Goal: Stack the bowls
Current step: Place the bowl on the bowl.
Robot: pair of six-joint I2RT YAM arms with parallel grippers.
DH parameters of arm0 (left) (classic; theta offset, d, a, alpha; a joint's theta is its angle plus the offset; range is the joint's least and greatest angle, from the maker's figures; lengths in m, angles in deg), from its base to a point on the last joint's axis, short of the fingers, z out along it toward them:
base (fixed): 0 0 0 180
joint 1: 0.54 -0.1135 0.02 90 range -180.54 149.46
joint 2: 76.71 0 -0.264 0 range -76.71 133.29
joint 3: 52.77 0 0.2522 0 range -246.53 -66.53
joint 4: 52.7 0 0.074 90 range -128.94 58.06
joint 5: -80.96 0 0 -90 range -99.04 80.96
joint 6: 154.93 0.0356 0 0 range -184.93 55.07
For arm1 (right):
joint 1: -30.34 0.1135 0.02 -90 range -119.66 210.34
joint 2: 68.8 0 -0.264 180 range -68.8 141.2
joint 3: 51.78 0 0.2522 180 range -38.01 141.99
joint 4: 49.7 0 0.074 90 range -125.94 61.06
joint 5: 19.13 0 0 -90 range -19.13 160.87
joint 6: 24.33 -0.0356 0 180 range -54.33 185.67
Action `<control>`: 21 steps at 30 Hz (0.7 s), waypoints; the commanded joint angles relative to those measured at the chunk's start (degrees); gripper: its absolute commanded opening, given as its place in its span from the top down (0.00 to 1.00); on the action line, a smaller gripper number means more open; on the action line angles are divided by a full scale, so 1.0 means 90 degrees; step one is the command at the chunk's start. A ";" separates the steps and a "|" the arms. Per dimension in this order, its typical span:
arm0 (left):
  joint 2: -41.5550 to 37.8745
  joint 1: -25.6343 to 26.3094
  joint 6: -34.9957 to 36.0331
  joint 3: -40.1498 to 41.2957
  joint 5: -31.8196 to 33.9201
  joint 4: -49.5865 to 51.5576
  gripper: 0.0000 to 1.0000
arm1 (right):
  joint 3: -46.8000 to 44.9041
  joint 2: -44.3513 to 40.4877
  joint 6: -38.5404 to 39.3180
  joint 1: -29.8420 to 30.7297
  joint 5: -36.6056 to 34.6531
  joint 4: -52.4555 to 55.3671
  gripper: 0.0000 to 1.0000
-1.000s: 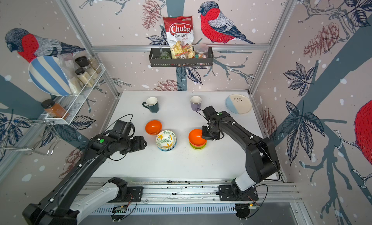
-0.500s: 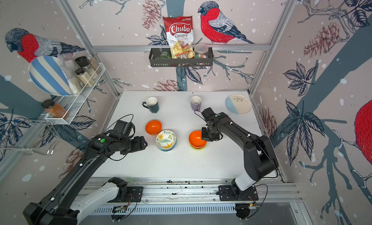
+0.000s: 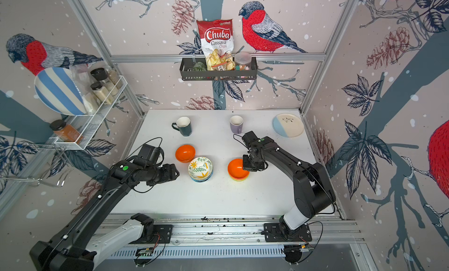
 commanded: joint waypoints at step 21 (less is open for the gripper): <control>0.0015 -0.0022 0.0088 0.0009 -0.0097 -0.0126 0.21 | -0.0110 0.0060 0.0062 0.0019 -0.0052 -0.0107 1.00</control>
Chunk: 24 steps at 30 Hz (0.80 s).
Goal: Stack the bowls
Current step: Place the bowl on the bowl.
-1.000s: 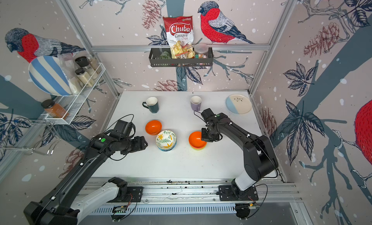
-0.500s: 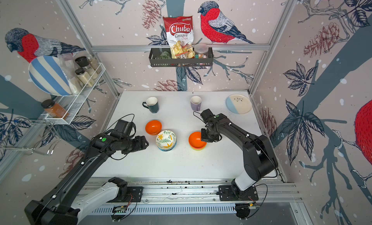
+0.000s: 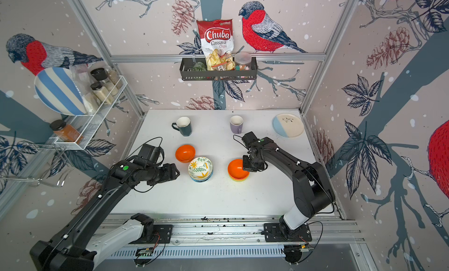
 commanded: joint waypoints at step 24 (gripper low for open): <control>0.0076 -0.0022 0.0110 0.0006 -0.0076 -0.0080 0.21 | -0.0049 0.0024 0.0089 0.0015 0.0078 0.0030 0.89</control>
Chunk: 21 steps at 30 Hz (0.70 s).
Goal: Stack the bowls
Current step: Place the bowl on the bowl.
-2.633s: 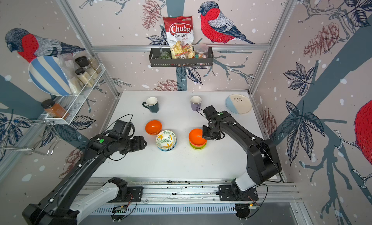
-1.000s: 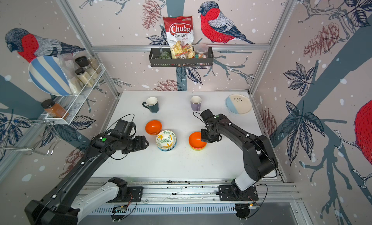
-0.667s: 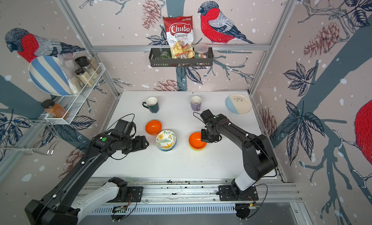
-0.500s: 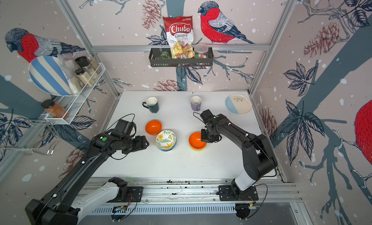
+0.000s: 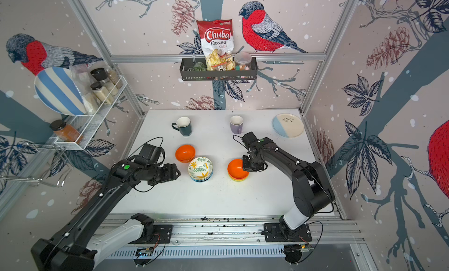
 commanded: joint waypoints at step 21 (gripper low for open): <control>-0.0017 -0.0022 0.0096 -0.0001 0.0068 -0.0076 0.21 | 0.0019 -0.0198 0.0067 0.0043 0.0051 0.0210 0.86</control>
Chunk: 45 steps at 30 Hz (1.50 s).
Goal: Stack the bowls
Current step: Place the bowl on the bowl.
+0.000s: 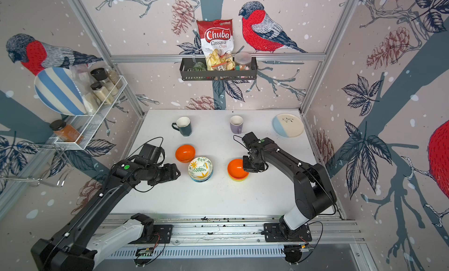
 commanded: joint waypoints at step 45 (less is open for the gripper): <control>0.0027 -0.0026 -0.0001 -0.0015 0.0345 -0.0047 0.21 | 0.0225 -0.0291 -0.0003 0.0003 0.0049 0.0292 0.46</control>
